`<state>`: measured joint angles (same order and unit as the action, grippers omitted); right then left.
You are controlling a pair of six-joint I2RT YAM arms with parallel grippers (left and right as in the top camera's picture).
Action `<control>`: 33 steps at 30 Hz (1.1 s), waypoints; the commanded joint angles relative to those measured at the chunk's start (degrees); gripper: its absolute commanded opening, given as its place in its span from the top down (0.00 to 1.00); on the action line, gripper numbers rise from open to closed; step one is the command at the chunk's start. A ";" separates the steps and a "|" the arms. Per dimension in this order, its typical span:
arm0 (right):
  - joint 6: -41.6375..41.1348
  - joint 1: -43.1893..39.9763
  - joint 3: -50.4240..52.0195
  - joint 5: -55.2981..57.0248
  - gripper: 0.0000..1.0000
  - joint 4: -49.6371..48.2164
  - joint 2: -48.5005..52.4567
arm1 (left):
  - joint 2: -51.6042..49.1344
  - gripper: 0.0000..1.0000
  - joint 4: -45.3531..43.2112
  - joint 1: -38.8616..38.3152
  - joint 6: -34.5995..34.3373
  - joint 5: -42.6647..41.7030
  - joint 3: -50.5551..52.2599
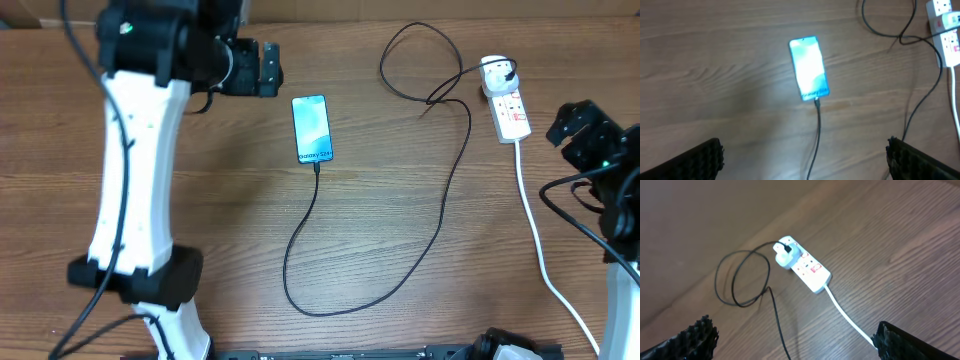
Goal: Plug charger to phone and switch on socket
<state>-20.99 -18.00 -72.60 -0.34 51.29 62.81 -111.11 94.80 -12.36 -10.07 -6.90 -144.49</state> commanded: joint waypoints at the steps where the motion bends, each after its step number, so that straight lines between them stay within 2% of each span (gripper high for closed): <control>1: -0.15 0.04 2.34 -2.47 0.00 -1.97 -0.28 | 7.87 0.00 2.01 0.28 1.07 4.02 -0.59; 8: -0.17 0.04 3.28 -5.75 0.00 -5.84 -0.26 | 22.97 0.00 1.40 0.24 0.61 6.25 10.32; 12: -0.20 0.04 3.28 -8.15 0.00 -6.69 -0.26 | 33.40 0.00 -3.04 0.24 0.63 6.29 22.88; 14: -0.20 0.04 3.28 -8.74 0.00 -6.71 -0.26 | 39.17 0.01 -7.04 0.22 0.61 6.23 31.19; 20: -0.17 0.04 3.28 -8.79 0.00 -6.62 -0.26 | 60.28 0.01 -26.27 0.24 -0.46 6.27 61.31; 23: -0.17 0.04 3.28 -8.79 0.00 -6.64 -0.26 | 69.40 0.01 -33.48 0.24 -0.44 6.40 71.82; 27: -0.20 0.02 3.28 -8.79 0.00 -7.30 -0.26 | 77.61 0.00 -36.96 0.24 -0.44 9.22 79.82; 33: -0.20 0.04 3.28 -8.81 0.00 -8.83 -0.26 | 79.93 0.00 -36.68 0.24 -0.42 10.47 83.36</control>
<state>-21.02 -18.02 -69.36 -8.80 43.07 62.94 -31.35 58.46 -12.36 -10.33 2.00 -62.52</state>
